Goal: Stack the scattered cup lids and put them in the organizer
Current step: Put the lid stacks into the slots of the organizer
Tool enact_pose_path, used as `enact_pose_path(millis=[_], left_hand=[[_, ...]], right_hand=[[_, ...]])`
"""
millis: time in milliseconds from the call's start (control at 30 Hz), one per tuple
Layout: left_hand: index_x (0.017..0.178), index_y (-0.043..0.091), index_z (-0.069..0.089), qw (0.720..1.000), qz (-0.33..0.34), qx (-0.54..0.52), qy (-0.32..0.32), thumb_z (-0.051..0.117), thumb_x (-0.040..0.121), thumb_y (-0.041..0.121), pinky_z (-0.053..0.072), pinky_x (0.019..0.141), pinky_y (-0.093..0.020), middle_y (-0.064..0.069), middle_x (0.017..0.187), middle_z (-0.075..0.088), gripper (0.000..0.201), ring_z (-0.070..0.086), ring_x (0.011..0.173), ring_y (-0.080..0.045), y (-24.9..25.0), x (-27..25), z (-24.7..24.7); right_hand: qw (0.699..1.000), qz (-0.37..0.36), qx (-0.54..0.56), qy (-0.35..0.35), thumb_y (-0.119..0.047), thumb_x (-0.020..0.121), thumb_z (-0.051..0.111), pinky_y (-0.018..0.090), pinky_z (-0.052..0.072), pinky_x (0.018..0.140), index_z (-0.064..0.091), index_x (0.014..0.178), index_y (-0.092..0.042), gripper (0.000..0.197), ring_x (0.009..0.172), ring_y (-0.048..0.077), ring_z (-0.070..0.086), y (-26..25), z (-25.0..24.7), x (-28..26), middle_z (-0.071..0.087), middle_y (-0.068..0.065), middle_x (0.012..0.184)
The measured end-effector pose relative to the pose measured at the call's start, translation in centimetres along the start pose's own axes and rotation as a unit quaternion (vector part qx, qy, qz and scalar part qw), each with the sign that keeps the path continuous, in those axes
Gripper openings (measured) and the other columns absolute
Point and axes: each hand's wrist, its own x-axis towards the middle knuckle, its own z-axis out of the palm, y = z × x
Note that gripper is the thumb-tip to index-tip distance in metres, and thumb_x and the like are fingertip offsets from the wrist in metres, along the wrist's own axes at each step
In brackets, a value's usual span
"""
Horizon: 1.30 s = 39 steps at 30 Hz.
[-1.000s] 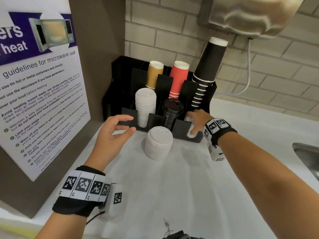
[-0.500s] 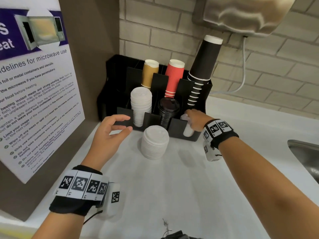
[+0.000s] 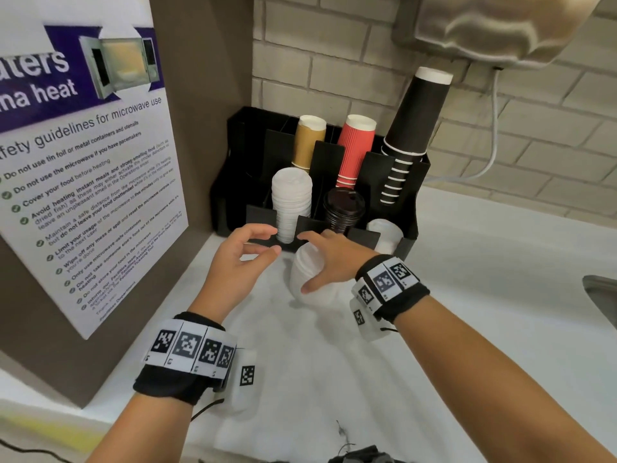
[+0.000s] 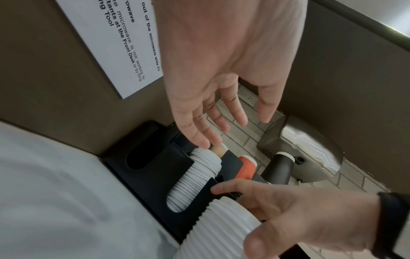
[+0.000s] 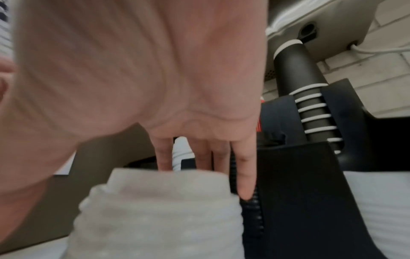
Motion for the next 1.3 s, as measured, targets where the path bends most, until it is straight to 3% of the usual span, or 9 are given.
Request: enact_pose_path(millis=[200, 333, 433, 500, 600, 733, 867, 1100, 1300], left_hand=[[0.110, 0.025, 0.064, 1.000, -0.010, 0.002, -0.003, 0.068, 0.089, 0.015, 0.041, 0.071, -0.001, 0.015, 0.109, 0.059, 0.024, 0.059, 0.081, 0.010, -0.3, -0.2, -0.1], [0.115, 0.025, 0.062, 1.000, -0.019, -0.010, -0.014, 0.070, 0.087, 0.014, 0.047, 0.075, -0.015, 0.013, 0.115, 0.059, 0.032, 0.061, 0.094, -0.004, -0.1, -0.3, 0.3], [0.131, 0.036, 0.050, 0.997, -0.025, -0.052, -0.059, 0.080, 0.075, 0.023, 0.052, 0.078, -0.014, 0.016, 0.129, 0.051, 0.065, 0.056, 0.111, -0.004, 0.2, -0.6, 1.2], [0.141, 0.044, 0.037, 0.990, -0.026, -0.094, -0.098, 0.083, 0.064, 0.029, 0.052, 0.092, -0.022, 0.015, 0.143, 0.042, 0.091, 0.048, 0.126, -0.006, 0.5, -0.9, 2.0], [0.147, 0.043, 0.029, 0.983, 0.001, -0.136, -0.127, 0.086, 0.061, 0.026, 0.049, 0.101, -0.043, 0.011, 0.151, 0.036, 0.105, 0.044, 0.133, -0.009, 1.2, -1.2, 3.2], [0.142, 0.040, 0.037, 0.978, 0.038, -0.155, -0.133, 0.092, 0.060, 0.026, 0.057, 0.086, -0.035, 0.018, 0.135, 0.048, 0.100, 0.054, 0.121, -0.007, 1.5, -1.1, 3.8], [0.131, 0.050, 0.045, 0.978, 0.047, -0.142, -0.145, 0.089, 0.051, 0.035, 0.058, 0.086, -0.046, 0.014, 0.132, 0.050, 0.093, 0.054, 0.122, -0.017, 1.9, -1.2, 3.9], [0.125, 0.058, 0.045, 0.978, 0.059, -0.130, -0.150, 0.092, 0.043, 0.038, 0.060, 0.080, -0.040, 0.025, 0.129, 0.050, 0.096, 0.055, 0.120, -0.014, 2.3, -1.3, 4.4], [0.134, 0.049, 0.043, 0.978, 0.061, -0.125, -0.155, 0.093, 0.044, 0.037, 0.059, 0.082, -0.047, 0.021, 0.134, 0.049, 0.104, 0.055, 0.121, -0.014, 2.8, -1.4, 4.6]], right_hand=[[0.999, 0.016, 0.033, 0.005, -0.039, 0.069, 0.081, 0.035, 0.042, 0.093, 0.023, 0.145, -0.030, 0.096, 0.120, 0.029, 0.044, 0.4, 0.0, 0.4, 0.042, 0.011, 0.130], [0.992, -0.014, 0.092, 0.082, -0.033, 0.069, 0.082, 0.030, 0.038, 0.095, 0.030, 0.143, -0.025, 0.091, 0.121, 0.024, 0.044, 0.6, -1.4, -0.8, 0.045, 0.007, 0.133], [0.965, -0.065, 0.199, 0.160, -0.031, 0.070, 0.083, 0.021, 0.039, 0.086, 0.036, 0.138, -0.027, 0.083, 0.114, 0.014, 0.050, -0.1, -2.5, -2.7, 0.051, -0.008, 0.121], [0.935, -0.080, 0.298, 0.174, -0.031, 0.071, 0.082, 0.015, 0.043, 0.080, 0.038, 0.135, -0.034, 0.078, 0.104, 0.006, 0.056, -1.0, -2.5, -4.3, 0.054, -0.013, 0.113], [0.884, -0.108, 0.419, 0.176, -0.026, 0.074, 0.081, 0.026, 0.052, 0.089, 0.042, 0.130, -0.040, 0.069, 0.106, 0.009, 0.062, -2.1, -1.6, -6.3, 0.061, -0.003, 0.116], [0.847, -0.120, 0.485, 0.182, -0.029, 0.073, 0.078, 0.044, 0.050, 0.099, 0.049, 0.129, -0.036, 0.064, 0.112, 0.020, 0.061, -2.6, -0.7, -7.7, 0.061, 0.004, 0.120], [0.820, -0.119, 0.537, 0.157, -0.032, 0.072, 0.074, 0.049, 0.048, 0.100, 0.049, 0.135, -0.032, 0.068, 0.117, 0.023, 0.059, -1.7, -0.2, -8.8, 0.060, 0.007, 0.126], [0.825, -0.110, 0.526, 0.174, -0.029, 0.073, 0.077, 0.056, 0.048, 0.097, 0.049, 0.135, -0.035, 0.069, 0.114, 0.024, 0.061, -1.5, -0.3, -9.7, 0.065, 0.004, 0.120], [0.829, -0.113, 0.517, 0.181, -0.034, 0.070, 0.077, 0.055, 0.046, 0.100, 0.051, 0.134, -0.037, 0.069, 0.116, 0.022, 0.060, -1.6, -0.6, -10.0, 0.065, 0.003, 0.122]])
